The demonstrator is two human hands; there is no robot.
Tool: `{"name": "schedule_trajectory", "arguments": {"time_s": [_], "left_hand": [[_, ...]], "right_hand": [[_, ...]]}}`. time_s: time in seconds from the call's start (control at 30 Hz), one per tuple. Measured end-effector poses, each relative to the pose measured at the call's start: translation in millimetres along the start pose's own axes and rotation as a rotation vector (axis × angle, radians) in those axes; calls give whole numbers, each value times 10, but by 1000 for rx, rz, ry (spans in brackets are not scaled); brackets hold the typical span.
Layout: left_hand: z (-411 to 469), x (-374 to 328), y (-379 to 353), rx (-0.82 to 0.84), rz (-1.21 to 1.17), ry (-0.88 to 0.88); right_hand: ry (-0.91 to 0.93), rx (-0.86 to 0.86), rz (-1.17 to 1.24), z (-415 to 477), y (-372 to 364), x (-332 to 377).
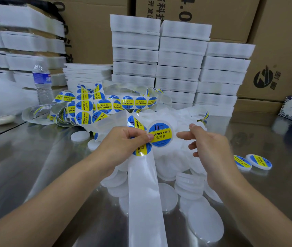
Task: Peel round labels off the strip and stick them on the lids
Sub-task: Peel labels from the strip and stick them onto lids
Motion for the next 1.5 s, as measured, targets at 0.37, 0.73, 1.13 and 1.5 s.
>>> {"name": "schedule_trajectory", "arguments": {"time_s": [0.37,0.73,1.13,1.5], "left_hand": [[-55,-53,-119,121,-49,-24],[-147,-137,-280,263,51,-140],[-181,-79,-326,323,243,-135],[-156,-85,-326,292,299,-151]], "right_hand": [[145,157,-24,-101,-281,123],[276,254,-19,-211,-425,212],[240,234,-201,-162,-388,136],[240,202,-229,-146,-347,148]]}}
Point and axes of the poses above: each hand's wrist, its own z-axis towards the middle knuckle, its own y-axis out of the back of the hand, x = y × z, the point moved 10 cm from there along z, towards the middle knuckle, and after that the axes turned 3 degrees about y, right-handed, at the moved point
